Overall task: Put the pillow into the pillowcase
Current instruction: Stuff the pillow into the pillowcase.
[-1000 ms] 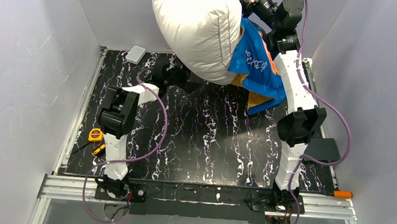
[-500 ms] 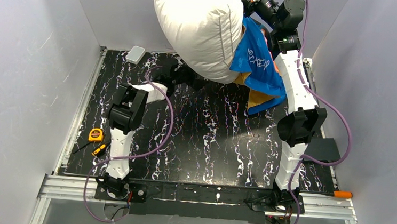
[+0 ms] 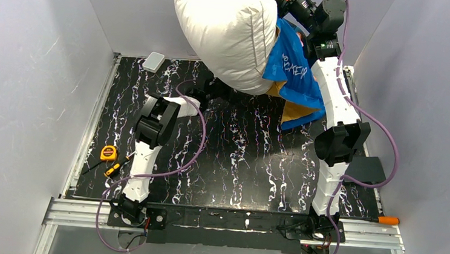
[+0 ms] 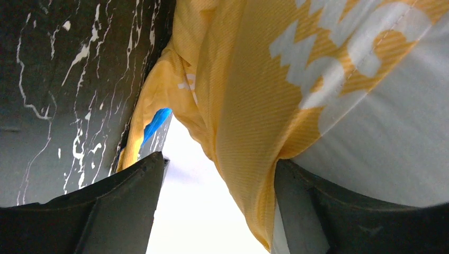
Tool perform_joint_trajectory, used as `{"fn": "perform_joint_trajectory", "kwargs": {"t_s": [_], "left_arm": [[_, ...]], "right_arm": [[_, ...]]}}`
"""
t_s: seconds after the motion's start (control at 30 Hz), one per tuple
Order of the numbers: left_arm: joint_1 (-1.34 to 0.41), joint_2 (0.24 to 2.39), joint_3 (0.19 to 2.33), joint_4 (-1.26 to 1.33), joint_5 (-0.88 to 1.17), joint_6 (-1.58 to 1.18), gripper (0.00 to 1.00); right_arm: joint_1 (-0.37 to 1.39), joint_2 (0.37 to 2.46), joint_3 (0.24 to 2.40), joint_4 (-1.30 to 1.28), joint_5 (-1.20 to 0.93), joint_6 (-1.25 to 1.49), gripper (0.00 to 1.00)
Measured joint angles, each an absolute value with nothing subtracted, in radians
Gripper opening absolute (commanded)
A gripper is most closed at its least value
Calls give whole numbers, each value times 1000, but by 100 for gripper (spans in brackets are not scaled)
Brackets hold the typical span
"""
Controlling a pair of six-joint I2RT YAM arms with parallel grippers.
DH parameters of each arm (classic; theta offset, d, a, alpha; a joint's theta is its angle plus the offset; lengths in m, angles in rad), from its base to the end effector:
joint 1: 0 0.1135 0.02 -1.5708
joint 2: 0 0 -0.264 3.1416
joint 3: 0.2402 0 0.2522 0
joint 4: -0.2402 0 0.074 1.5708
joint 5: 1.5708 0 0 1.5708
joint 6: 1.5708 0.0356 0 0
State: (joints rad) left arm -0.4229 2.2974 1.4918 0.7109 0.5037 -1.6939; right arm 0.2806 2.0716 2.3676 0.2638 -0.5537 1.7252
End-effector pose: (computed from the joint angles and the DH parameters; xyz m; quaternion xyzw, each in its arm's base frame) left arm 0.4608 -0.2262 0.1658 -0.2903 0.6761 -0.6583 0.1588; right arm 0.4291 0.1431 0.5293 0.1285 0.5076 0.7807 0.3411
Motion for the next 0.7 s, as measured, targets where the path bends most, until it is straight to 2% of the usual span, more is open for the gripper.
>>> {"fn": "perform_joint_trajectory", "kwargs": {"t_s": [0.1, 0.3, 0.7], "left_arm": [[-427, 2318, 1526, 718, 501, -1702, 48], [-427, 2312, 1512, 765, 493, -1713, 2], [-367, 2133, 1258, 790, 518, -1665, 0]], "right_arm": [[281, 2073, 2368, 265, -556, 1729, 1], [281, 2076, 2366, 265, -557, 1729, 1], [265, 2078, 2299, 324, -579, 1733, 1]]}}
